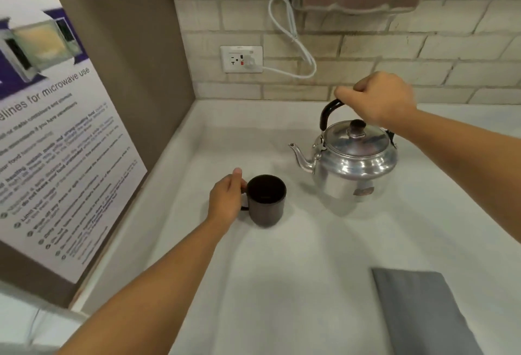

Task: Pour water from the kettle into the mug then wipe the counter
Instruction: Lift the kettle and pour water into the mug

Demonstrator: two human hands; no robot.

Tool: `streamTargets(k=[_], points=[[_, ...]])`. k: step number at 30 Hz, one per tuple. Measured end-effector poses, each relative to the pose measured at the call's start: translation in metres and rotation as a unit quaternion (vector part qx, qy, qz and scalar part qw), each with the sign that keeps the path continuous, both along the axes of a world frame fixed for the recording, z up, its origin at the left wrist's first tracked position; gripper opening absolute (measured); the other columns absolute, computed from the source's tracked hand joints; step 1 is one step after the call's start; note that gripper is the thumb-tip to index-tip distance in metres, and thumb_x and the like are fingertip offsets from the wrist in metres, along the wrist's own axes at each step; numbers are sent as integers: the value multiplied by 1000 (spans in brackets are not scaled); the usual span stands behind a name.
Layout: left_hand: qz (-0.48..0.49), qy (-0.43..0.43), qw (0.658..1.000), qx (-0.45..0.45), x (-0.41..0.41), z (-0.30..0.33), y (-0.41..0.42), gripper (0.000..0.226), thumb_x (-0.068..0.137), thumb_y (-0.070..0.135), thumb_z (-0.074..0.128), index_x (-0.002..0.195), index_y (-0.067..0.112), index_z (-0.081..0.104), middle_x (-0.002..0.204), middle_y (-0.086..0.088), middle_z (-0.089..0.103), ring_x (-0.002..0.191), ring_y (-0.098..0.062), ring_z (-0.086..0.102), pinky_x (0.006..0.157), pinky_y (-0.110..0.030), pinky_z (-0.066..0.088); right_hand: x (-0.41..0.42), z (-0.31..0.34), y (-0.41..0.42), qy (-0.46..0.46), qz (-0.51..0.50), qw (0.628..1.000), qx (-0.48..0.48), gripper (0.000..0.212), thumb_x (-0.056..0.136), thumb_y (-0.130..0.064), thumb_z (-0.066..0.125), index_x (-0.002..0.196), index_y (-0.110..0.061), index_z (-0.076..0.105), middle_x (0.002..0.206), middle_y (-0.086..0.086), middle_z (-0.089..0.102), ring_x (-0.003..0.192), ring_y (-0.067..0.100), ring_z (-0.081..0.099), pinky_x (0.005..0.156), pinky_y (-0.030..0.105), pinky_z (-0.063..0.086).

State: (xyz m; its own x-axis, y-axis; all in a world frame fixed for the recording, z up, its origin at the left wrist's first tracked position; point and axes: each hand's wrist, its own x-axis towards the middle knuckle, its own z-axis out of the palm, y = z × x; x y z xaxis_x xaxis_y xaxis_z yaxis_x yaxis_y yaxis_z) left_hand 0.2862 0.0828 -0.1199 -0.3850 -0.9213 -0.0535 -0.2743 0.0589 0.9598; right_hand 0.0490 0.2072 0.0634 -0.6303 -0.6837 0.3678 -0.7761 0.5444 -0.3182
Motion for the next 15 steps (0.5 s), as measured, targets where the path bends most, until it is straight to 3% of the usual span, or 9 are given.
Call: streamTargets(k=[3, 8, 15], points=[[10, 3, 999, 32, -4, -2, 6, 54, 97, 50, 33, 66, 10, 52, 64, -4, 56, 61, -19, 52, 59, -28, 42, 13, -6, 2, 14, 23, 1000, 16, 49, 65, -58, 41, 45, -13, 42, 44, 3, 38, 45, 21, 38, 45, 27, 27], [-24, 37, 996, 79, -5, -3, 4, 45, 97, 42, 38, 65, 11, 47, 65, -8, 52, 61, -20, 50, 57, -24, 47, 29, -12, 0, 61, 41, 996, 41, 51, 66, -58, 44, 45, -12, 41, 42, 5, 37, 45, 24, 38, 44, 26, 26], [-45, 43, 996, 67, -5, -8, 3, 38, 93, 36, 43, 67, 9, 49, 68, -12, 51, 66, -23, 49, 66, -33, 46, 47, -15, -7, 146, 77, 984, 70, 51, 70, -56, 43, 45, -12, 36, 39, 2, 32, 42, 24, 33, 44, 24, 22]])
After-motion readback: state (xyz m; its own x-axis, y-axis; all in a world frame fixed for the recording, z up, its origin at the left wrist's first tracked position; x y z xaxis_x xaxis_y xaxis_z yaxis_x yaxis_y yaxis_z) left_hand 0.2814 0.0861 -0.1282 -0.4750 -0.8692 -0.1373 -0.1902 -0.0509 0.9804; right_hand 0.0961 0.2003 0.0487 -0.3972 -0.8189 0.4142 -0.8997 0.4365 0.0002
